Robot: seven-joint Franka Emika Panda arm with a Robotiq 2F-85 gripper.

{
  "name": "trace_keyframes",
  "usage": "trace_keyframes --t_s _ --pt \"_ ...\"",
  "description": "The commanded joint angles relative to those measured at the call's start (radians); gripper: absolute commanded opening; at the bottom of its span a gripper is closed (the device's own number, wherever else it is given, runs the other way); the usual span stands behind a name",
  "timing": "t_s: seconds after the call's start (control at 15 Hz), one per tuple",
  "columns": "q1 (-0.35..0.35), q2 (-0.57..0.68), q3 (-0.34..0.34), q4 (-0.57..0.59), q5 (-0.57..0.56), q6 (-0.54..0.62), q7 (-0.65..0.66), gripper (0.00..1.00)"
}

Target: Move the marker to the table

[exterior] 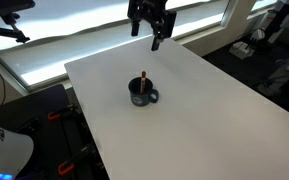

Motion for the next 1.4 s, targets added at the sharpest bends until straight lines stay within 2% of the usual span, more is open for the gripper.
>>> trace_keyframes --t_s 0.0,0.13,0.2,0.33,0.67,1.27,1.33 --pt "0.020 0.125 0.041 0.104 0.065 -0.076 -0.123 1.00" --pt "0.017 0.194 0.061 0.153 0.089 -0.120 -0.185 1.00" --pt "0.014 0.121 0.058 0.075 0.062 -0.058 -0.123 1.00" --pt "0.013 0.155 0.066 0.089 0.063 -0.058 -0.130 1.00" --pt "0.008 0.144 0.062 0.089 0.064 -0.058 -0.130 1.00" --pt "-0.026 0.323 0.068 0.298 0.092 -0.139 -0.170 1.00" --pt "-0.022 0.264 0.064 0.218 0.068 -0.086 -0.143 1.00"
